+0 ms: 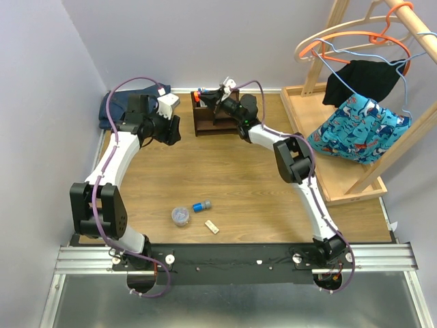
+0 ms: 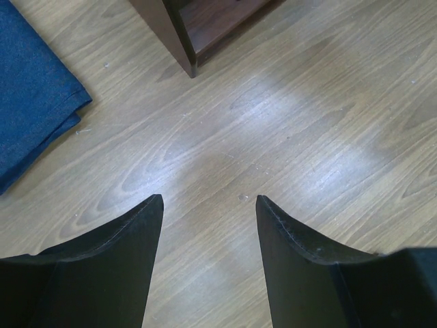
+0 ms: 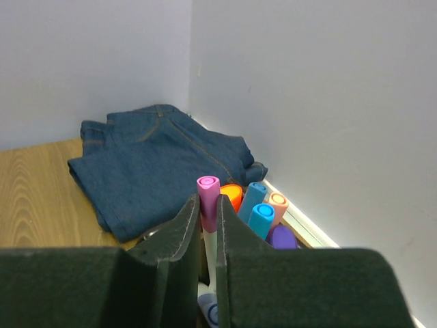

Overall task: Sort the stationery into containers
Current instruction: Place the pen in the storage box.

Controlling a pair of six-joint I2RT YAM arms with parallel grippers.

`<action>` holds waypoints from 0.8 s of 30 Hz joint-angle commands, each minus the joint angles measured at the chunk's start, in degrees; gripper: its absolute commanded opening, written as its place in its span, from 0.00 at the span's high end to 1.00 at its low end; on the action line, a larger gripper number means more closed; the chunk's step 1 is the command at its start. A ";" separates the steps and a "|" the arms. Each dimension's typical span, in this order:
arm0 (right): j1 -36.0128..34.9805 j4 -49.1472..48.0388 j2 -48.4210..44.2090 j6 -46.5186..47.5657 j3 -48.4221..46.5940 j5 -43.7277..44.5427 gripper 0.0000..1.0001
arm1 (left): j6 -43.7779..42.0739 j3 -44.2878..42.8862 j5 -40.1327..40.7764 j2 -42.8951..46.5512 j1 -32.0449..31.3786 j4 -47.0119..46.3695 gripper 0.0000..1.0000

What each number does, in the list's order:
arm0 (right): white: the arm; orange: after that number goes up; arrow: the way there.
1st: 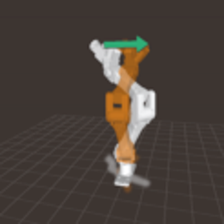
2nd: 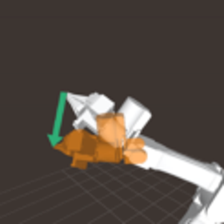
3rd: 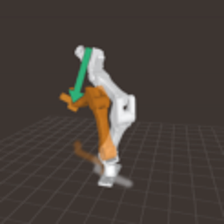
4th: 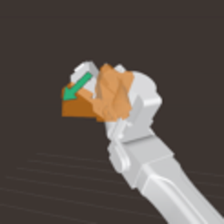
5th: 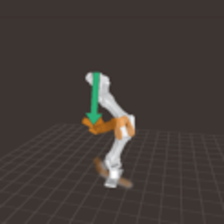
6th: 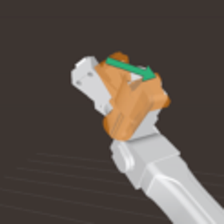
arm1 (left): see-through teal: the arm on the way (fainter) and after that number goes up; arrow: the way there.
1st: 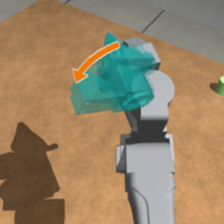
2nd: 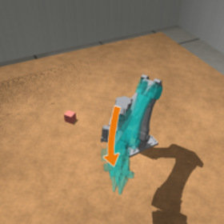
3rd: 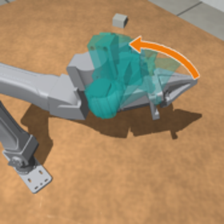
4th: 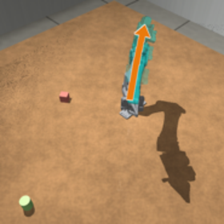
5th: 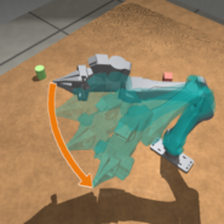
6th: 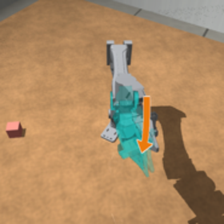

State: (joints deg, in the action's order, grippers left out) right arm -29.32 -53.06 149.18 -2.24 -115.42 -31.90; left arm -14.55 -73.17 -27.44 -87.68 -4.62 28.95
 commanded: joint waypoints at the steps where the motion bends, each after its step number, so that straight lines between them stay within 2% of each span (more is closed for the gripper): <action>1: -0.39 0.06 -4.42 1.71 3.88 0.52 0.89 | 0.83 1.62 -0.33 2.86 -0.12 -1.88 0.34; 2: -0.39 0.41 -4.95 1.71 4.84 0.61 0.85 | 0.92 2.06 -0.68 3.13 -0.12 -2.31 0.34; 3: -0.39 0.76 -6.26 3.37 5.72 0.87 0.77 | 1.10 2.15 -0.86 3.74 -0.12 -2.49 0.34; 6: -0.47 1.20 -10.12 4.26 9.57 1.66 0.60 | 1.19 2.76 -2.08 4.97 0.23 -3.02 0.34; 9: -0.65 3.04 -13.38 5.49 12.22 1.93 0.54 | 1.54 3.64 -2.97 6.29 1.28 -4.51 0.34; 13: -0.91 5.94 -19.18 6.37 13.29 2.89 0.50 | 0.49 4.52 -4.28 7.87 1.72 -6.01 0.33; 16: -1.26 9.80 -22.17 6.55 14.07 3.60 0.50 | -2.67 4.61 -9.88 8.66 1.64 -4.87 0.32; 18: -1.53 13.48 -26.65 5.94 16.00 4.30 0.50 | -5.92 3.65 -12.36 8.75 1.11 0.21 0.32; 19: -1.53 14.64 -28.32 5.50 17.40 4.56 0.50 | -10.46 3.21 -13.50 8.75 -0.02 2.75 0.32; 20: -1.44 15.95 -32.60 5.58 21.42 4.39 0.49 | -12.85 2.68 -14.56 8.49 -0.56 8.61 0.33; 22: -1.53 20.96 -37.10 7.07 26.01 3.26 0.48 | -18.99 2.33 -14.83 8.40 -1.96 13.65 0.33; 23: -1.44 23.94 -39.04 8.29 27.77 1.16 0.48 | -20.07 2.50 -14.66 8.49 -2.06 16.55 0.34; 24: -1.53 33.54 -42.36 14.31 29.96 -1.38 0.48 | -20.17 3.63 -14.48 9.19 -2.06 16.93 0.34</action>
State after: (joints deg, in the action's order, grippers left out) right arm -30.39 -39.03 116.20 3.66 -92.92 -29.04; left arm -24.25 -69.56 -37.39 -80.25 -5.30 33.10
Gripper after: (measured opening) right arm 0.515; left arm 0.668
